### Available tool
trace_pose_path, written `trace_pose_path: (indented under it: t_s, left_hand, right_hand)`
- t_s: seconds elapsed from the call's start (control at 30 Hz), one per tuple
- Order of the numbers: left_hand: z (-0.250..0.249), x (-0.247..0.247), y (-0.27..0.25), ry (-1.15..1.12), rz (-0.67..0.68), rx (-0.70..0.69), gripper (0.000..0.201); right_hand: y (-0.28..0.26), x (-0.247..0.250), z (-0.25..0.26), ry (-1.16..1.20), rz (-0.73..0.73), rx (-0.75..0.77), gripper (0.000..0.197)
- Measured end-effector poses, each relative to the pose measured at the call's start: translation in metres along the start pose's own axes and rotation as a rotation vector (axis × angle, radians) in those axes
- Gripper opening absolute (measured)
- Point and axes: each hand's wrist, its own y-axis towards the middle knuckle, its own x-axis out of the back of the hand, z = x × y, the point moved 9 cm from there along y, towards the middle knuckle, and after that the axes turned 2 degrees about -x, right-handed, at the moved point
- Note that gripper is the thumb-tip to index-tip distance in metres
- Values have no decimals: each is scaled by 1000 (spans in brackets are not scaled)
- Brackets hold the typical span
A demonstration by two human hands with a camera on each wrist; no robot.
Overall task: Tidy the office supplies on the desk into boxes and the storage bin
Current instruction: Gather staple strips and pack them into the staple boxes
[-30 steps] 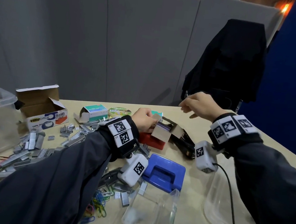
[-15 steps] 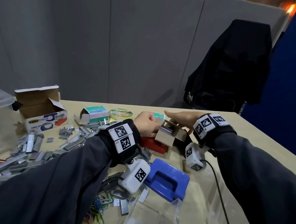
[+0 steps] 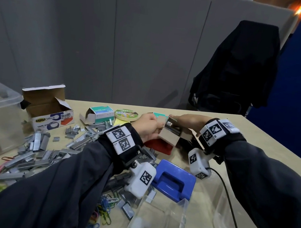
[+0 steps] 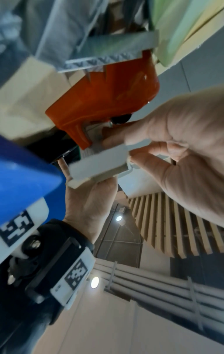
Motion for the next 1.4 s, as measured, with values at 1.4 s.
trace_pose_path:
  t_s: [1.4]
  left_hand:
    - [12,117,-80,-267,-199,275,12]
  right_hand:
    - [-64,-63,78,526,108,356,24]
